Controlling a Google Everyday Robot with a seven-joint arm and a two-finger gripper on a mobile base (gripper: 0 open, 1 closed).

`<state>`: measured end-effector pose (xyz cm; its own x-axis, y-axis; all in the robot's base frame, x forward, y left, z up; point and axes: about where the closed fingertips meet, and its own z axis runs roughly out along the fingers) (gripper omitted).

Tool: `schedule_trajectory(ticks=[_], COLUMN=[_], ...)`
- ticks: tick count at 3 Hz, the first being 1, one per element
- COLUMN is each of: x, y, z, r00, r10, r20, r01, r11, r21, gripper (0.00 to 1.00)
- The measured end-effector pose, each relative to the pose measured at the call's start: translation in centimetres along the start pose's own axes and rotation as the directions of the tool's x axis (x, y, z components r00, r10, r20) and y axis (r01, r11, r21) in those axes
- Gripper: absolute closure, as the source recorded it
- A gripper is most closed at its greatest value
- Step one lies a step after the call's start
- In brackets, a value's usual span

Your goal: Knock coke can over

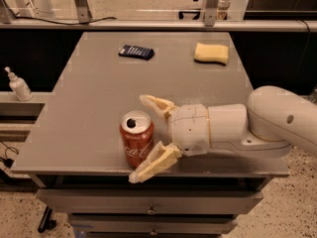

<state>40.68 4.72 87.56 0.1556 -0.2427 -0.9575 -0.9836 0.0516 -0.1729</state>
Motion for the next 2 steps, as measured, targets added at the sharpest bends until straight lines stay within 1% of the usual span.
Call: schedule_trajectory(ticks=[1,2], x=[-1.3,-3.6], y=[-2.0,-4.9], z=[2.3,5.1], r00=[1.0,1.0], r10=[-0.005,-0.023], r20=[0.016,0.021], r01=[0.004,0.022], r11=[0.9997,0.9989], r21=[0.025,0.042], gripper=[0.0,0.0])
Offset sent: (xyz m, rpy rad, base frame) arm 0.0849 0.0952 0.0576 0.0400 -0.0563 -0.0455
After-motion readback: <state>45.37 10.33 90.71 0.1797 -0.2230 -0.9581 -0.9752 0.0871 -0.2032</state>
